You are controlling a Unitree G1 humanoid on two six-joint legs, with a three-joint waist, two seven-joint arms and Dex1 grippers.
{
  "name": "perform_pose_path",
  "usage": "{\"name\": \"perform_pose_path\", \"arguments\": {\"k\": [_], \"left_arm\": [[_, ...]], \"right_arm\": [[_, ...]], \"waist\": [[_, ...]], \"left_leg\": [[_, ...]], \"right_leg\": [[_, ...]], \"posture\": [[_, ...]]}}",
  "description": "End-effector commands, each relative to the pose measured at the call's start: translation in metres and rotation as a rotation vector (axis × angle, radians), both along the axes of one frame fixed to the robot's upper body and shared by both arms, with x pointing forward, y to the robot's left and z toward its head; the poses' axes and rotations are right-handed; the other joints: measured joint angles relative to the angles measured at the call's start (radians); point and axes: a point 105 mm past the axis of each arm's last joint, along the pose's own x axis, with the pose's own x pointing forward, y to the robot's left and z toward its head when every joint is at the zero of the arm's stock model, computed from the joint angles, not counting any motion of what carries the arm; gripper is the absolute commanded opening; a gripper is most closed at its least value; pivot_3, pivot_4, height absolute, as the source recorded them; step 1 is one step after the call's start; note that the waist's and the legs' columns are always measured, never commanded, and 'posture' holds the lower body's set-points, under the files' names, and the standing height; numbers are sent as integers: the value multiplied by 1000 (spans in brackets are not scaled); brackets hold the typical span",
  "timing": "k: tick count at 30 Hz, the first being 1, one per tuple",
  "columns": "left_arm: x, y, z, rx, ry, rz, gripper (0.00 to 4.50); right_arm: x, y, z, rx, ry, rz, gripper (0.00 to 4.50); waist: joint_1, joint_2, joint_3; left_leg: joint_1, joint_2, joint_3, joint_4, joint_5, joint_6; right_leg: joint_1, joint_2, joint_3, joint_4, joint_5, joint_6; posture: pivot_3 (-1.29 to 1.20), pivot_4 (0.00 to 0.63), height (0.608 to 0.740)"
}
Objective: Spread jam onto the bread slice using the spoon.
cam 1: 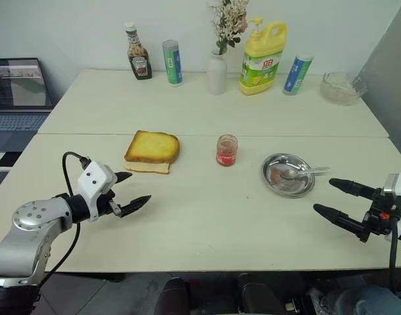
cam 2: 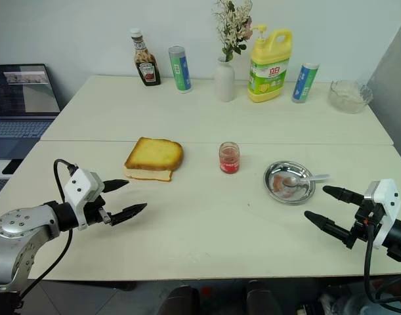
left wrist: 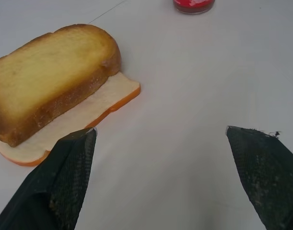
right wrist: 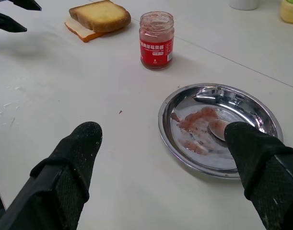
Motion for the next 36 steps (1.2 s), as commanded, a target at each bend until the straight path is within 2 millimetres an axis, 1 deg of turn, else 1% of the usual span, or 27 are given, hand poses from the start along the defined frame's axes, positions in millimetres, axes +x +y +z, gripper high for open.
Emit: {"name": "perform_pose_path", "arguments": {"k": [1, 5, 6, 7, 10, 13, 15, 17, 20, 22, 27, 33, 36], "left_arm": [[14, 16, 16, -31, -104, 106, 4500], [30, 28, 22, -82, -143, 237, 4500], [36, 30, 24, -124, -148, 275, 4500], [42, 31, 26, -162, -148, 314, 4500], [64, 32, 25, -300, -112, 434, 4500], [79, 29, 21, -379, -65, 498, 4500], [89, 24, 17, -417, -33, 519, 4500], [95, 20, 16, -434, -21, 526, 4500], [110, 19, 15, -467, -2, 566, 4500], [116, 21, 13, -483, 19, 589, 4500], [124, 23, 6, -499, 75, 625, 4500], [128, 15, 3, -486, 109, 592, 4500], [131, 12, 2, -455, 106, 580, 3916]], "right_arm": [[1, 10, 7, 0, -23, 21, 4444], [4, 23, 10, 3, -29, 49, 4444], [6, 29, 11, 5, -33, 57, 4444], [9, 35, 13, 6, -35, 63, 4444], [15, 65, 25, 18, -51, 138, 4444], [14, 87, 34, 7, -65, 214, 4444], [16, 100, 40, -15, -79, 256, 4444], [18, 109, 44, -24, -89, 282, 4444], [22, 123, 55, -20, -128, 330, 4444], [22, 126, 59, -17, -140, 342, 4444], [20, 126, 60, -19, -143, 346, 4444], [19, 126, 60, -10, -142, 337, 4444], [18, 126, 59, -6, -139, 334, 4500]], "waist": [[0, 0, 0], [0, 0, 0], [0, 0, 0], [0, 0, 0], [0, 0, 0], [0, -1, 0], [0, -1, 0], [-1, -1, 0], [1, -2, 0], [1, -2, -1], [1, -2, -1], [1, -2, -1], [2, -2, -1]], "left_leg": [[0, 0, 0, 0, 0, 0], [0, 0, 0, 1, 0, 0], [0, 0, 0, 1, 0, 0], [0, 0, -1, 1, 0, 0], [0, 0, -1, 2, 0, 0], [-1, -1, -2, 2, 0, 0], [-1, -1, -2, 2, 0, 0], [-2, -1, -2, 2, 0, 0], [-5, -1, -3, 2, 0, 0], [-5, -1, -5, 2, 0, 0], [-6, -1, -5, 2, 0, 0], [-6, -1, -6, 2, 0, 0], [-6, -1, -6, 2, 0, 0]], "right_leg": [[0, 0, 0, 0, 0, 0], [0, 0, 0, 1, 0, 0], [0, 0, 0, 1, 0, 0], [0, 0, 0, 1, 0, 0], [1, 0, 0, 2, 1, 2], [1, 1, -1, 1, 2, 3], [1, 1, -1, 1, 2, 2], [0, 1, -1, 1, 3, 1], [-3, 1, -3, 1, 5, -2], [-3, 1, -4, 1, 5, -2], [-3, 1, -4, 1, 5, -2], [-3, 1, -5, 2, 5, -2], [-3, 1, -5, 2, 5, -2]], "posture": [[0, 150, 740], [0, 150, 740], [0, 150, 740], [0, 150, 740], [0, 150, 740], [0, 150, 740], [0, 150, 740], [0, 150, 740], [0, 150, 740], [0, 150, 740], [0, 150, 740], [0, 150, 740], [0, 150, 740]]}}
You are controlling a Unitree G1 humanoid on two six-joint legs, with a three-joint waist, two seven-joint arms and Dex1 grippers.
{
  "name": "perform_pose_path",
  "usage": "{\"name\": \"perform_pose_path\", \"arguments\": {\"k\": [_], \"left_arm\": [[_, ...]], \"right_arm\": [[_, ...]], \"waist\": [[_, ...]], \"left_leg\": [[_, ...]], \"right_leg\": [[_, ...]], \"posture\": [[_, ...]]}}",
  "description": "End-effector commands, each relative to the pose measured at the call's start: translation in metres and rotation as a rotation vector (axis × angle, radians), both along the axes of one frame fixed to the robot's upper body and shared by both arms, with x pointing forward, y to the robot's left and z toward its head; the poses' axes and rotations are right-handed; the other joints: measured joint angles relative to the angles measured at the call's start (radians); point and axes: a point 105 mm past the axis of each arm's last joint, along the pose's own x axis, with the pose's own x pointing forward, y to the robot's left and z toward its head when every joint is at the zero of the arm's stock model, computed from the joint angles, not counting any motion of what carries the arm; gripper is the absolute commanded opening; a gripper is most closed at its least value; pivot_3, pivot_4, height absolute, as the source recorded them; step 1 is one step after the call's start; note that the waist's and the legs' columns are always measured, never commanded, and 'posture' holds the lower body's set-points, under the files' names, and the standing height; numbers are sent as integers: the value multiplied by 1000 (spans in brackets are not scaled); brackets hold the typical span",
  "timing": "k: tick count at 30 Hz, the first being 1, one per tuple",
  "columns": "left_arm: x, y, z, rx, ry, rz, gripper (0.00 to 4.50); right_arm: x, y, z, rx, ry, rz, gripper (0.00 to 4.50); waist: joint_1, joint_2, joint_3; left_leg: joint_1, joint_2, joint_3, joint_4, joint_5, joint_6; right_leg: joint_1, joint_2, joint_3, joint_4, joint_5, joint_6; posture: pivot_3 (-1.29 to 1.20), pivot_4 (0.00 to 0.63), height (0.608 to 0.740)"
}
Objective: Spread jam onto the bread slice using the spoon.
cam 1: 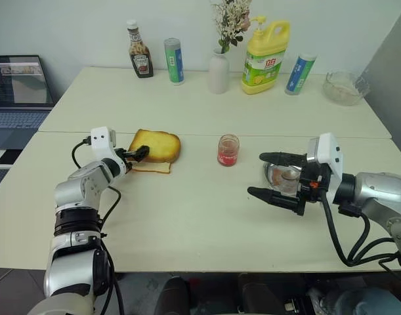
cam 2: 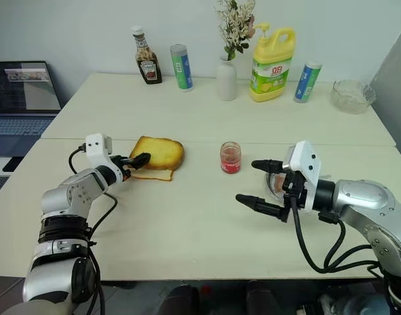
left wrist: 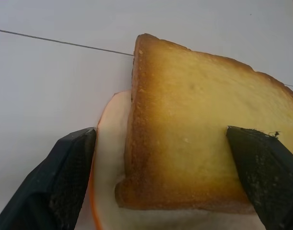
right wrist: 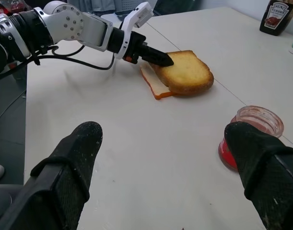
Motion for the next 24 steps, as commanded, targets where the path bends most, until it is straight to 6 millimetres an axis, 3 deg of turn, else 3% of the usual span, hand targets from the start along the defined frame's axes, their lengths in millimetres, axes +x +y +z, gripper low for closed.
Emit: {"name": "perform_pose_path", "arguments": {"k": [1, 13, 20, 24], "left_arm": [[6, -5, 11, 39, -31, -31, 3609], [5, -9, 3, 129, 15, -72, 28], [-1, -23, 24, 88, -105, -162, 28], [-26, -37, 39, -16, -158, -303, 28]], "right_arm": [[-5, 1, 9, 10, -43, 7, 4500], [-5, 0, 9, 15, -38, 3, 4500], [-4, -1, 9, 16, -37, 1, 4500], [-4, -8, 10, 19, -30, -3, 4500]], "waist": [[1, 0, 0], [5, 0, 0], [6, 0, 0], [1, 0, 0]], "left_leg": [[0, 0, 0, 0, 0, 0], [0, -1, -2, 0, 0, 0], [0, -1, -2, 0, 0, 0], [0, 0, -2, 0, 0, 0]], "right_leg": [[0, 0, 0, 0, 0, 0], [1, -1, -1, 0, 0, 0], [2, -1, -2, 0, 0, 0], [1, -1, -2, 0, 0, 0]], "posture": [[0, 150, 740], [0, 150, 740], [0, 150, 740], [0, 150, 740]]}}
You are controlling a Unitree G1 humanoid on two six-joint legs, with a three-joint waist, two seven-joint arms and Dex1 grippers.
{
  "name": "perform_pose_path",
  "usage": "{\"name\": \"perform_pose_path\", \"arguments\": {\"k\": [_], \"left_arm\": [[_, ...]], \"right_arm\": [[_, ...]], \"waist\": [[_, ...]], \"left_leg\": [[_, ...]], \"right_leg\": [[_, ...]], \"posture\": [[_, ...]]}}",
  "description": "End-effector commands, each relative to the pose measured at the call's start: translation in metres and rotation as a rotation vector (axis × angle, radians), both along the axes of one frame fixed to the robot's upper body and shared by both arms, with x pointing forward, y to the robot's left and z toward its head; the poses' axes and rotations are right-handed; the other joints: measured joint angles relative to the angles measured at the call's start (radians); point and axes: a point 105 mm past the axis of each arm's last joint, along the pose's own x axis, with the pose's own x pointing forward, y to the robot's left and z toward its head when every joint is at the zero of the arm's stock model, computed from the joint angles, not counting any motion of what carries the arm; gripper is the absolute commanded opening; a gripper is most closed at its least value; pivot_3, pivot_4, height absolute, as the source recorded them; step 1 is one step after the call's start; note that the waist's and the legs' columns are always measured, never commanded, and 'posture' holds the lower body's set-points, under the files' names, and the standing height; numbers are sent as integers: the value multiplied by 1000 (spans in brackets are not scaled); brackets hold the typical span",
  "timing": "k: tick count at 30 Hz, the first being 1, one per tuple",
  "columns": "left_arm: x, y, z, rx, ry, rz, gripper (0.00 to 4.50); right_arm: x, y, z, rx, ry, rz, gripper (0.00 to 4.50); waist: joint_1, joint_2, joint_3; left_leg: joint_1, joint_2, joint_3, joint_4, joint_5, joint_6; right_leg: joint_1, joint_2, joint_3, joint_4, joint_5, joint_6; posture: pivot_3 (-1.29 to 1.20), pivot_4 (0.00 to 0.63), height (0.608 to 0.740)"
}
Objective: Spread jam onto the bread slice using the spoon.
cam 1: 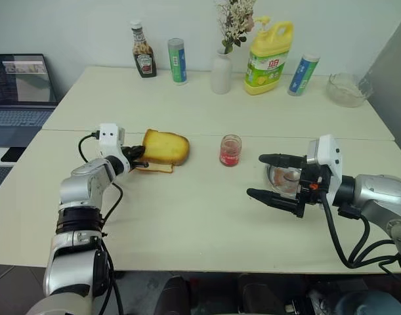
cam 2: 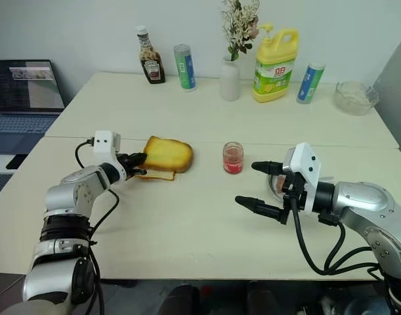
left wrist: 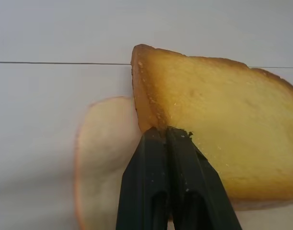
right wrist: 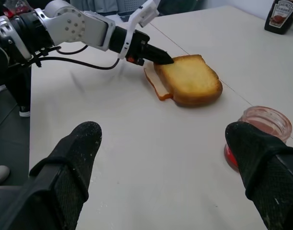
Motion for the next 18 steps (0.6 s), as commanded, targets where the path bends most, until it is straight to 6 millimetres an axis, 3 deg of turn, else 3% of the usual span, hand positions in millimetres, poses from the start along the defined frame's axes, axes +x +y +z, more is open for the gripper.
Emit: {"name": "perform_pose_path", "arguments": {"k": [1, 4, 9, 11, 14, 18], "left_arm": [[-18, -11, 34, -75, -100, -133, 28], [-42, -16, 42, -107, -100, -247, 28], [-85, -39, 46, -139, -10, -508, 28], [-92, -43, 45, -135, 11, -550, 28], [-104, -65, 28, 28, 52, -723, 28], [-102, -95, 12, 169, 15, -878, 28]], "right_arm": [[-3, -8, 10, 7, -36, 0, 4500], [-5, -19, 8, -7, -25, -18, 4500], [-11, -36, 3, -43, 18, -49, 4500], [-13, -37, 2, -46, 26, -48, 4500], [-26, -42, -8, -87, 92, -35, 4500], [-37, -42, -18, -110, 131, -34, 4500]], "waist": [[0, 0, 0], [-2, 0, 0], [-4, 0, 0], [-3, 0, 0], [1, 0, 0], [4, 0, 0]], "left_leg": [[0, 0, 0, 0, 0, 0], [0, 1, -1, 0, 0, 0], [1, 1, 0, 0, 0, 0], [1, 1, 0, 0, 0, 0], [1, 0, -1, 0, 0, 0], [2, -1, -1, 0, 0, 0]], "right_leg": [[0, 0, 0, 0, 0, 0], [0, 1, -1, 0, 0, 0], [0, 1, 0, 1, 0, 0], [0, 1, 0, 0, 0, 0], [0, 1, 0, 0, -2, 2], [3, 0, 0, -1, -3, 3]], "posture": [[0, 150, 740], [0, 150, 740], [0, 150, 740], [0, 150, 740], [0, 150, 740], [0, 150, 740]]}}
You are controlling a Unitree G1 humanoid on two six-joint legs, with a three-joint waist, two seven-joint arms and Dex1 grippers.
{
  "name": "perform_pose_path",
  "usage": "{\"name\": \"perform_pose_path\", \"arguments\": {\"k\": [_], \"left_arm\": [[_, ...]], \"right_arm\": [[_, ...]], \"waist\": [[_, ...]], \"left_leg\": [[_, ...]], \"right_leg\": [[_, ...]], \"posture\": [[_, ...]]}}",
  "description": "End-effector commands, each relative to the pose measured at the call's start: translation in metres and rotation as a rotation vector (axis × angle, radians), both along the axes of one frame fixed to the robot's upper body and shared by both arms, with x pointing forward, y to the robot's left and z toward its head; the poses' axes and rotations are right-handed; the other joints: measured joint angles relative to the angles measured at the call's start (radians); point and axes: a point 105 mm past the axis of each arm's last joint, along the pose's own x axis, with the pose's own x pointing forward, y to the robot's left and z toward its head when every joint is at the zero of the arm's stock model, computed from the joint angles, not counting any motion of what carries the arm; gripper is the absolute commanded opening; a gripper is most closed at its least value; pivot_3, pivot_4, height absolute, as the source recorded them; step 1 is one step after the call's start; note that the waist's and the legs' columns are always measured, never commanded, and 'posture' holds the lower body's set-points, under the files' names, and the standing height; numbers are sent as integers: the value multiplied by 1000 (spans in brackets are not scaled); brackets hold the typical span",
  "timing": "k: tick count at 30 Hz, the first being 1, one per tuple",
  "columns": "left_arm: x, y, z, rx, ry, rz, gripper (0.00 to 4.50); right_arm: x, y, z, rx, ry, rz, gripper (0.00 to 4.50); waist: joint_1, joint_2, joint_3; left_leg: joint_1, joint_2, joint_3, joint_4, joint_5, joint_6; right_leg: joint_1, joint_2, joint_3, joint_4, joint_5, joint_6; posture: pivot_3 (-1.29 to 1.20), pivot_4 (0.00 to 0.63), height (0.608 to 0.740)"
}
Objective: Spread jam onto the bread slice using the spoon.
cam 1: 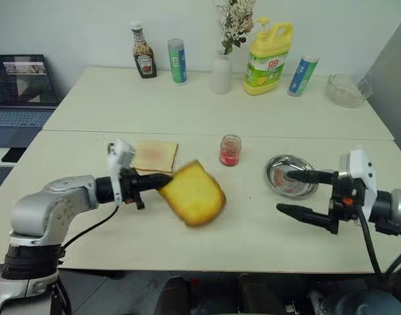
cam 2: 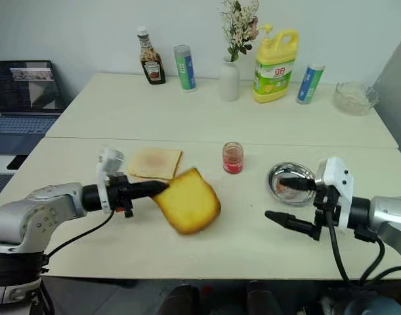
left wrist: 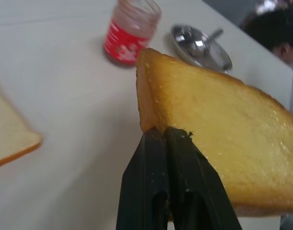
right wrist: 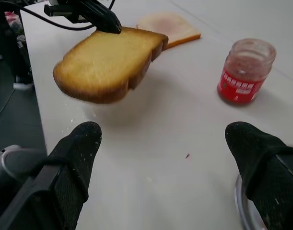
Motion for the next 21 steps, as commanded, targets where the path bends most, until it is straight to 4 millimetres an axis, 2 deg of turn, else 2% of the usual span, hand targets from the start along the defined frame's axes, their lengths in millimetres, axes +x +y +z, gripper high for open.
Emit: {"name": "perform_pose_path", "arguments": {"k": [1, 9, 19, 21], "left_arm": [[1, -22, -3, 79, -111, -141, 28], [27, -48, -23, 203, -260, -268, 28], [50, -64, -34, 262, -377, -298, 28], [58, -66, -32, 264, -418, -266, 28]], "right_arm": [[-13, 7, 5, -16, -29, 41, 4500], [-30, 15, -8, -34, 4, 59, 4500], [-31, 18, -11, -33, -4, 47, 4500], [-30, 18, -11, -32, -6, 45, 4500]], "waist": [[-2, 0, 0], [-6, 0, 0], [-6, 0, 0], [-5, 0, 0]], "left_leg": [[0, 0, 0, 0, 0, 0], [0, 1, 0, 0, 0, 0], [0, 1, 0, 0, 0, 0], [0, 1, 0, 0, 0, 0]], "right_leg": [[0, 0, 0, 0, 0, 0], [0, 2, 0, 0, -1, -1], [0, 2, 0, 0, -1, -1], [0, 2, 0, 0, -1, -1]], "posture": [[0, 150, 740], [0, 150, 740], [0, 150, 740], [0, 150, 740]]}}
